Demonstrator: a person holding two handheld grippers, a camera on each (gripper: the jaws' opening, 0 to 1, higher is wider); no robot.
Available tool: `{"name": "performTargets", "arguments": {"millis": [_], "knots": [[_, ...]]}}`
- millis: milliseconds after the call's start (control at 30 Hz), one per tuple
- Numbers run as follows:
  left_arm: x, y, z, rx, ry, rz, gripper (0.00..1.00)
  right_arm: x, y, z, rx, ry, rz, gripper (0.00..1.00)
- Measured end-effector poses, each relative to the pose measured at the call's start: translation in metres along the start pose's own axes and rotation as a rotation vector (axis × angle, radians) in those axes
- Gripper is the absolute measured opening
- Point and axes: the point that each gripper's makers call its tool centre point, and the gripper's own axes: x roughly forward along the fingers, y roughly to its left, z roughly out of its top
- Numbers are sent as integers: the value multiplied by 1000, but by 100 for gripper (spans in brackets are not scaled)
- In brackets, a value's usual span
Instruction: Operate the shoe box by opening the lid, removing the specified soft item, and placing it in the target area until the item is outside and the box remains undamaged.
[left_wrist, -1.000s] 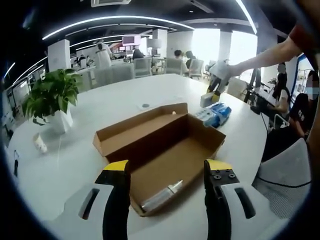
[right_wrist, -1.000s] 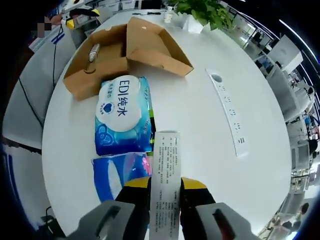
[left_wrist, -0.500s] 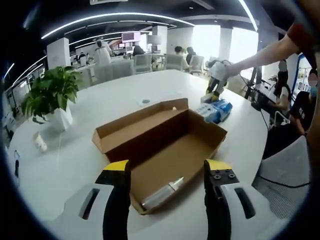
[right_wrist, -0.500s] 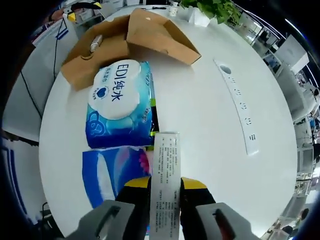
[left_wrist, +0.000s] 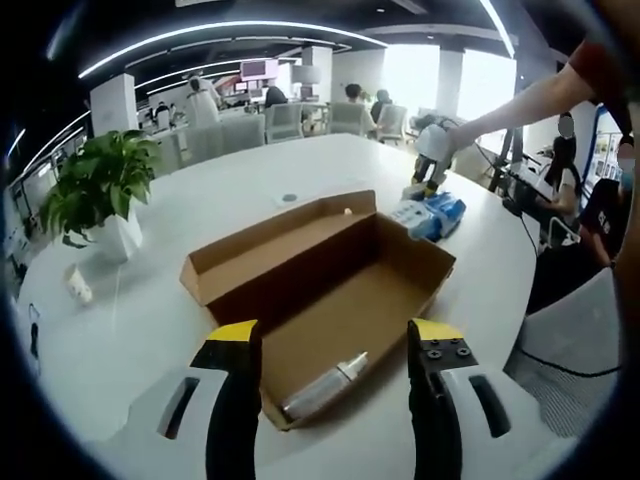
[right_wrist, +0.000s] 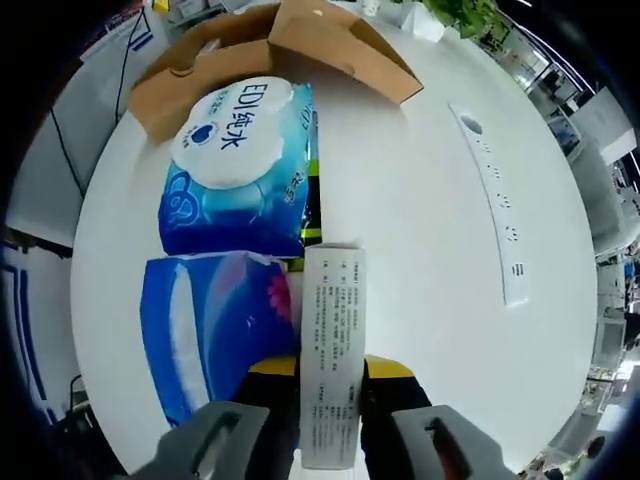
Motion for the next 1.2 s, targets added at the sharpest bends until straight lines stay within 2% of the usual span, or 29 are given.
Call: {"name": "performTargets", "arguments": {"millis": [367, 467, 633, 767, 1033, 1200], "knots": [[1, -1, -4, 1, 13, -2, 59, -1, -4, 1, -36, 7, 1, 19], [1, -2, -4, 0, 15, -4, 59, -1, -2, 5, -29, -11, 11, 24], [2, -4, -6, -2, 18, -8, 59, -1, -3, 18, -34, -33, 0, 24], [2, -5, -6, -2, 20, -10, 59, -1, -4, 25, -46, -44, -2, 19], [0, -2, -8, -5, 20, -6, 59, 0, 0, 17, -94, -11, 27, 18], [1, -4, -9, -5, 21, -8, 59, 0, -1, 15, -69, -12, 27, 18]]}}
